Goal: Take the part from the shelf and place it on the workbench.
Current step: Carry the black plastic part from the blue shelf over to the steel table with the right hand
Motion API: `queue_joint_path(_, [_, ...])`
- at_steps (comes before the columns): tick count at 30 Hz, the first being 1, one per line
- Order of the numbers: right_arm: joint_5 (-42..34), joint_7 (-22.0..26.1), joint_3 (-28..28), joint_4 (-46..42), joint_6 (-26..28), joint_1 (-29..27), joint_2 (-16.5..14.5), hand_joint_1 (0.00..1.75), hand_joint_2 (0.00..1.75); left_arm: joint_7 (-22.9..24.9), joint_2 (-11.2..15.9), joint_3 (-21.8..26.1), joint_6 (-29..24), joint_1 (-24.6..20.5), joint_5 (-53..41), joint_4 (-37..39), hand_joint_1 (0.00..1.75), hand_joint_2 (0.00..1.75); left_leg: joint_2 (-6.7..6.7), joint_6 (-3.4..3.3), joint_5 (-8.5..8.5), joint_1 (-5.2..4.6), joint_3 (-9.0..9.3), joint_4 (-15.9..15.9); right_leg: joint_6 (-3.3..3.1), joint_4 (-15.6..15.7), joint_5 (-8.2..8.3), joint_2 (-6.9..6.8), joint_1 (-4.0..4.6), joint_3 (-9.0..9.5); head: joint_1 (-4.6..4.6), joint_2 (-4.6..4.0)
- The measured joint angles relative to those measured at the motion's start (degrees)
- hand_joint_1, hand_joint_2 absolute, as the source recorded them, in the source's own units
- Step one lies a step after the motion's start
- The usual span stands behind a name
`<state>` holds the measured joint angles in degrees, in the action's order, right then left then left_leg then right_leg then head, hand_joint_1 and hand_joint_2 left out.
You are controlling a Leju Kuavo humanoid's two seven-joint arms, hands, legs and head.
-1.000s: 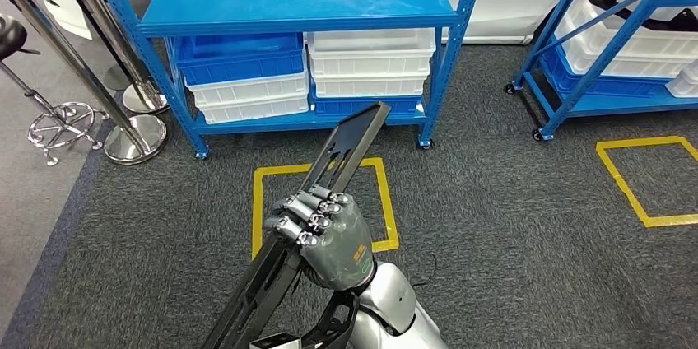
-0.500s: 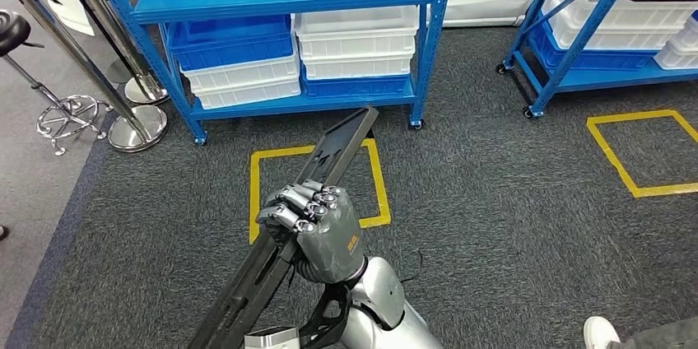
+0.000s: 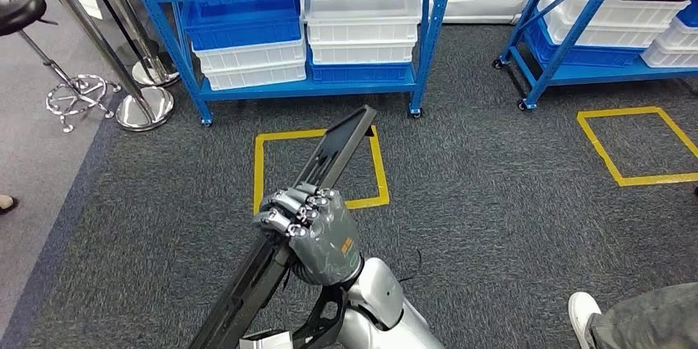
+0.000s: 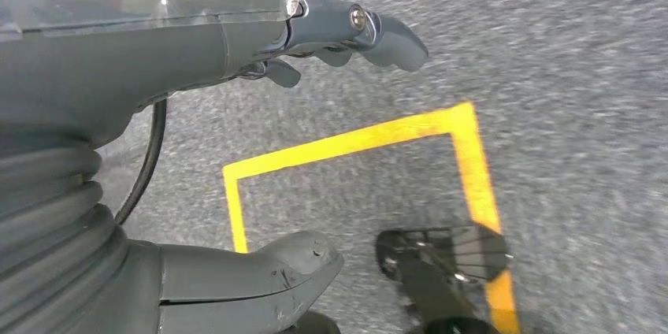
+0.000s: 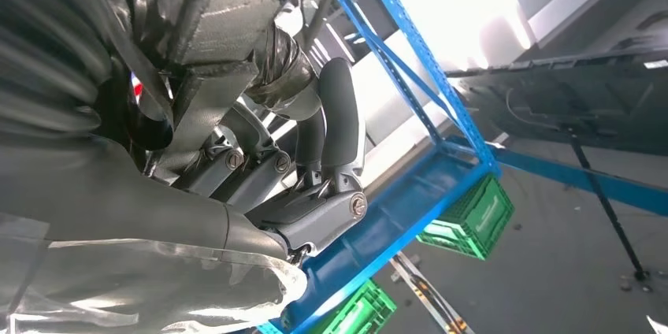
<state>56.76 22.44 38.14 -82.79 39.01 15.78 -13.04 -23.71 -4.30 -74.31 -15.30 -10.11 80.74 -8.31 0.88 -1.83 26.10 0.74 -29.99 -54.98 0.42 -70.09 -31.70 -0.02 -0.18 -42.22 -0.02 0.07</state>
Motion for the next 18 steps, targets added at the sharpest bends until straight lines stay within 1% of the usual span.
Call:
queue_joint_path(1, [0.1,0.0,0.0,0.0,0.0,0.0,0.0,1.75,1.75,0.0,0.0,0.0,0.0,0.0,0.0,0.0,0.0,1.75,0.03,0.09,-0.75,-0.01,-1.19,-0.2,0.24,-3.0,-0.74,-0.01,-0.21,-0.17,0.0,-0.01])
queue_joint_path(2, [0.2,0.0,0.0,0.0,0.0,-0.1,0.0,1.75,1.75,0.0,0.0,0.0,0.0,0.1,0.0,0.0,0.0,1.75,0.06,0.23,-1.43,0.0,-2.37,-0.5,0.42,-4.6,-0.08,-0.02,-0.39,0.34,0.0,-0.01])
queue_joint_path(3, [0.2,0.0,0.0,0.1,0.0,-0.1,0.0,1.75,1.75,0.0,0.0,0.0,0.0,0.1,0.0,0.0,0.0,1.75,0.09,0.41,-2.07,0.03,-3.61,-0.9,0.55,-4.5,1.39,-0.03,-0.57,1.78,0.0,-0.01])
queue_joint_path(4, [0.2,0.0,0.0,0.1,0.0,-0.1,0.0,1.75,1.75,0.0,0.0,0.0,0.0,0.1,0.0,0.0,0.0,1.75,0.08,0.62,-2.64,0.05,-4.71,-1.4,0.56,-2.2,2.8,-0.05,-0.71,4.29,0.0,-0.01])
queue_joint_path(5, [0.2,0.0,0.0,0.0,0.0,-0.1,0.0,1.75,1.75,0.0,0.0,0.0,0.0,0.1,0.0,0.0,0.0,1.75,0.05,0.89,-3.12,0.03,-5.67,-1.8,0.48,1.7,3.03,-0.05,-0.74,7.65,0.0,-0.01])
queue_joint_path(6, [0.3,0.0,0.0,0.0,0.0,0.0,0.0,1.75,1.75,0.0,0.0,0.0,0.0,0.1,0.0,0.0,0.0,1.75,0.0,1.23,-3.57,-0.01,-6.44,-2.3,0.31,6.1,2.32,-0.04,-0.68,10.9,-0.02,-0.01])
queue_joint_path(7, [0.4,0.0,0.0,0.0,0.0,0.0,0.0,1.75,1.75,0.0,0.0,0.0,0.0,0.0,0.0,0.0,0.0,1.75,-0.04,1.61,-4.06,-0.06,-6.94,-2.6,0.12,9.5,1.29,-0.02,-0.55,13.23,-0.02,-0.01])
queue_joint_path(8, [0.6,0.0,0.0,0.0,0.0,0.0,0.0,1.75,1.75,0.0,0.0,0.0,0.0,0.0,0.0,0.0,0.0,1.75,-0.06,2.03,-4.55,-0.06,-7.23,-2.7,-0.13,11.7,0.37,0.0,-0.33,14.46,-0.03,-0.01])
queue_joint_path(9, [0.8,-0.1,0.0,0.0,0.0,0.0,0.0,1.75,1.75,0.0,0.0,0.0,0.0,0.1,0.0,0.0,0.0,1.75,-0.05,2.48,-5.12,0.01,-7.38,-2.6,-0.47,12.5,0.31,0.02,-0.19,14.52,-0.03,0.0])
queue_joint_path(10, [1.1,-0.1,0.0,0.0,0.0,0.0,0.0,1.75,1.75,0.0,0.0,0.0,0.0,0.1,-0.1,0.0,0.0,1.75,-0.08,2.89,-5.37,0.19,-7.55,-2.6,-0.92,12.5,0.9,-0.06,-0.19,14.08,-0.02,0.0])
queue_joint_path(11, [1.3,-0.1,0.0,0.0,0.0,0.0,-0.1,1.75,1.75,0.0,0.1,0.0,0.0,0.2,-0.1,0.0,0.0,1.75,-0.15,3.26,-4.7,0.37,-7.91,-3.0,-1.47,12.5,1.57,-0.16,-0.22,13.54,-0.03,0.0])
queue_joint_path(12, [1.5,-0.2,0.0,0.0,0.0,0.0,-0.1,1.75,1.75,0.0,0.1,0.0,0.0,0.2,-0.2,0.0,0.0,1.75,-0.24,3.56,-2.91,0.48,-8.51,-4.3,-2.0,12.6,2.34,-0.28,-0.32,12.87,-0.02,0.0])
queue_joint_path(13, [1.6,-0.2,0.0,0.0,0.0,0.0,-0.1,1.75,1.75,0.0,0.1,0.0,0.0,0.3,-0.3,0.0,0.0,1.75,-0.33,3.83,-0.03,0.59,-9.36,-6.8,-2.4,12.7,3.17,-0.39,-0.39,12.01,-0.03,0.0])
queue_joint_path(14, [1.7,-0.3,0.0,0.0,0.0,0.0,-0.1,1.75,1.75,0.1,0.1,0.0,0.0,0.3,-0.4,0.0,0.0,1.75,-0.37,4.05,3.25,0.58,-10.3,-10.2,-2.64,12.7,3.95,-0.41,-0.31,11.04,-0.03,0.0])
queue_joint_path(15, [1.8,-0.3,0.0,0.1,0.0,0.0,-0.2,1.75,1.75,0.1,0.1,0.0,0.0,0.3,-0.5,0.0,0.0,1.75,-0.38,4.22,5.82,0.58,-11.09,-14.1,-2.75,12.6,4.76,-0.43,-0.21,9.99,-0.03,0.0])
queue_joint_path(16, [2.0,-0.3,0.0,0.1,0.0,0.0,-0.2,1.75,1.75,0.1,0.1,0.0,0.0,0.3,-0.6,0.0,0.0,1.75,-0.39,4.34,7.05,0.59,-11.44,-17.5,-2.75,12.6,5.57,-0.43,-0.1,8.88,-0.03,0.0])
queue_joint_path(17, [2.3,-0.3,0.0,0.1,0.0,0.0,-0.2,1.75,1.75,0.1,0.1,0.0,0.0,0.2,-0.7,0.0,0.0,1.75,-0.39,4.37,6.74,0.58,-11.08,-19.5,-2.72,12.4,6.34,-0.43,-0.01,7.79,-0.03,-0.01])
queue_joint_path(18, [2.6,-0.3,0.0,0.1,0.0,0.0,-0.2,1.75,1.75,0.1,0.1,0.0,0.0,0.2,-0.8,0.0,0.0,1.75,-0.39,4.31,5.37,0.57,-9.84,-19.7,-2.63,12.3,7.05,-0.43,0.04,6.73,-0.03,-0.01])
